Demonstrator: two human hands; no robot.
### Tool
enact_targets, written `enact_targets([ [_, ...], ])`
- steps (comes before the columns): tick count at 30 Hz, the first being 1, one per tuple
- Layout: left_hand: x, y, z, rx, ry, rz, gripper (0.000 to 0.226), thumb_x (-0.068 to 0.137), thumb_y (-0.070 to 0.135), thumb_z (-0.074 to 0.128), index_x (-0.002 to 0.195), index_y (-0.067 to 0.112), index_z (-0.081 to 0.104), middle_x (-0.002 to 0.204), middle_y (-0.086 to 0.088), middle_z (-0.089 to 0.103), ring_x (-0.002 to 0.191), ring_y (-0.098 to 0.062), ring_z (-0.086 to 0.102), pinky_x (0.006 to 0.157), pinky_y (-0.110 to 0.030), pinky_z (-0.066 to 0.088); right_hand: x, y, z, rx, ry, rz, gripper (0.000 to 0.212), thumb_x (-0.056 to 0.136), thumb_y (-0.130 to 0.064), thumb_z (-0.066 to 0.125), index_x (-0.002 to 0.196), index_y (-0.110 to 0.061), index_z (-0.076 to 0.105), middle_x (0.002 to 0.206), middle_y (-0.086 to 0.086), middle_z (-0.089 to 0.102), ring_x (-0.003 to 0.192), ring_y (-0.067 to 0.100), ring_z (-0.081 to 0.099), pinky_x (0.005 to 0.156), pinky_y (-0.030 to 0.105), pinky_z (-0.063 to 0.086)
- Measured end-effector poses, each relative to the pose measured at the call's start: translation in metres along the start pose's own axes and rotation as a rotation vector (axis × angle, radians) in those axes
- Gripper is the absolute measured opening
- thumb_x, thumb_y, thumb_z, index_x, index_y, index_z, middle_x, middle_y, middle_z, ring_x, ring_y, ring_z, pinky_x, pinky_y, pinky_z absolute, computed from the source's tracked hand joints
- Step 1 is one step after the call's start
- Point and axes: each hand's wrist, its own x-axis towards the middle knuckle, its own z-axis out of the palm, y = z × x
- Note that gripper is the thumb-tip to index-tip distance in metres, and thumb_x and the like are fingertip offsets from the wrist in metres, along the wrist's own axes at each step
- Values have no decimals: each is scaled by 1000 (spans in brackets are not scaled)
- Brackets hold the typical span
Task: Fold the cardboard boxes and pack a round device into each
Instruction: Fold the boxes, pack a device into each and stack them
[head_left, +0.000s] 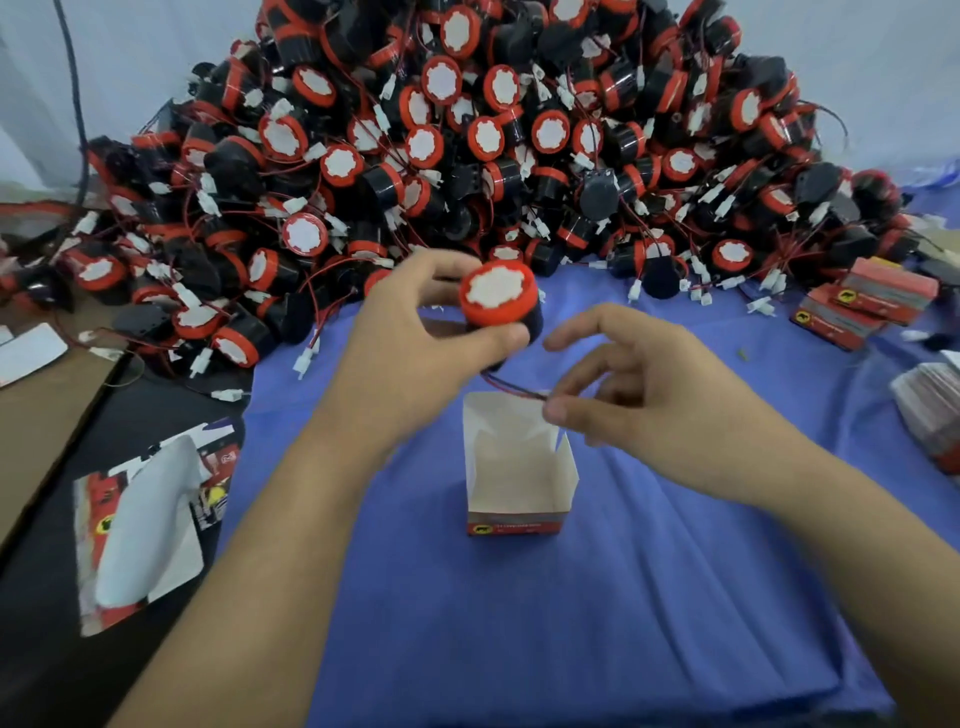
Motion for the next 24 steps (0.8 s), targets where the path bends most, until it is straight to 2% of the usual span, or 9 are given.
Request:
enact_targets([
  [2,-10,-7,-3,55,-79,-1,47,77,17,89,117,30,67,110,13,71,92,-3,72,81,-21,58,-11,8,-9,-78,-75,18,23,90,-23,77,102,-39,65,94,-12,75,67,20,68,60,27,55],
  [5,-19,-11,-5,88,-192,1,49,77,14,89,117,32,67,113,13,71,98,-6,71,92,-31,59,-21,17,-17,-53,5,45,16,89,-19,78,89,-34,72,83,-9,74,70,27,69,59,37,53],
  [7,-23,-10,-2,152,-291,13,49,77,20,89,116,38,66,115,16,70,103,-4,69,95,-33,56,-22,19,-16,34,96,40,16,88,-15,79,86,-30,74,75,-4,72,66,20,69,59,25,52],
  [9,-26,-11,3,248,-358,42,48,78,27,88,116,44,64,116,21,69,110,0,63,96,-28,49,-20,14,-12,103,153,14,13,89,-14,78,89,-26,74,75,1,72,70,14,72,66,19,55],
  [13,-30,-16,7,269,-373,55,44,82,34,84,119,42,61,117,21,69,108,1,63,91,-21,48,-12,5,0,112,191,21,13,91,-13,77,99,-21,71,83,2,71,78,22,71,74,34,57],
  [15,-32,-19,7,275,-356,87,41,81,40,82,117,39,62,114,23,69,107,4,63,85,-8,44,-8,4,8,69,194,60,13,92,-14,76,101,-22,70,85,-3,70,77,18,71,72,36,58],
  [17,-34,-22,6,313,-303,123,40,81,41,83,115,38,63,111,22,69,107,5,61,82,-3,41,-7,5,14,12,194,82,11,93,-17,75,100,-24,69,88,-6,69,77,13,71,71,33,58],
  [20,-38,-29,5,347,-261,164,37,81,40,84,112,37,63,109,19,68,107,1,62,86,-12,45,-7,12,20,-15,194,86,12,96,-17,72,97,-28,68,89,-8,70,81,9,72,73,29,57],
  [24,-43,-39,7,498,-219,194,39,83,37,83,117,37,63,111,18,67,108,-8,58,92,-37,50,-9,19,32,-133,153,55,21,98,-11,67,97,-32,69,87,-10,72,84,6,69,81,30,58],
])
